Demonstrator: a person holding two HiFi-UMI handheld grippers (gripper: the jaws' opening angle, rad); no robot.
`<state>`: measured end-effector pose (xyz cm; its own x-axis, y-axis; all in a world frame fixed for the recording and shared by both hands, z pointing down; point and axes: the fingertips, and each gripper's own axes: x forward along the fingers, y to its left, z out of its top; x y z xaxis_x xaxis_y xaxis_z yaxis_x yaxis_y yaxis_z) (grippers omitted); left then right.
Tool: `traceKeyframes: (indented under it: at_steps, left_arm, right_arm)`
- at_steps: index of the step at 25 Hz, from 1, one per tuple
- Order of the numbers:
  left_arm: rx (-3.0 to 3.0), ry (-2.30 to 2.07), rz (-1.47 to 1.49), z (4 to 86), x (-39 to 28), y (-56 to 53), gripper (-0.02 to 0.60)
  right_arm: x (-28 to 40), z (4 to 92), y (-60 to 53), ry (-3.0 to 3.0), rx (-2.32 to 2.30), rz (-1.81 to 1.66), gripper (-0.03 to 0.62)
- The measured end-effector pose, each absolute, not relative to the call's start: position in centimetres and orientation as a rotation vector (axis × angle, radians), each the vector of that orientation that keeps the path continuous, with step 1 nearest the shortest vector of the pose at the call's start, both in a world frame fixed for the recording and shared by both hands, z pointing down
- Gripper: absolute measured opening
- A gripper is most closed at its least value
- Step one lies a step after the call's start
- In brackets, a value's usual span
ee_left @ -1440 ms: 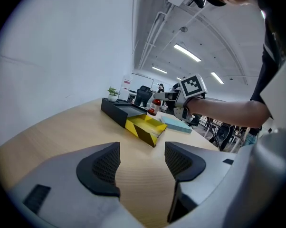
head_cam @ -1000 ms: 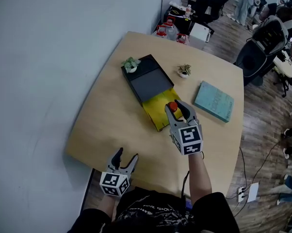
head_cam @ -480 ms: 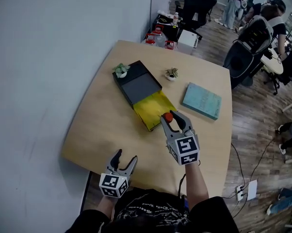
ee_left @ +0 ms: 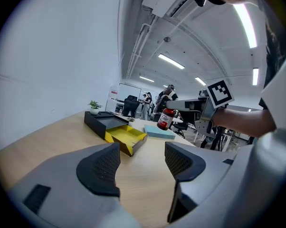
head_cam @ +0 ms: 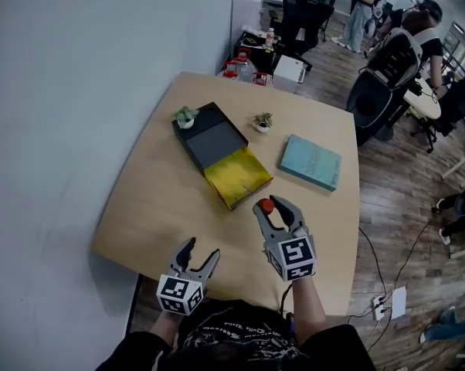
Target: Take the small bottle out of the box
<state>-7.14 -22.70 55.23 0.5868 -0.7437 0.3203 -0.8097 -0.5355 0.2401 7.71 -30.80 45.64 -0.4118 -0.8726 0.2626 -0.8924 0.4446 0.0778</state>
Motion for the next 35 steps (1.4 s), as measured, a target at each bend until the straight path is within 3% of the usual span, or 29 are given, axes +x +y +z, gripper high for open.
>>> traceKeyframes:
  at_steps: [19,35]
  left_arm:
    - [2.536,-1.186,0.236,54.2,-4.9,-21.2,0.301]
    - [2.552,-1.096,0.150,53.4,-4.5,-21.2,0.299]
  right_arm:
    - [10.1,48.6,-22.3,-2.377,1.625,0.129,0.150]
    - [9.8,49.8,-21.6,-2.382,1.672,0.192,0.150]
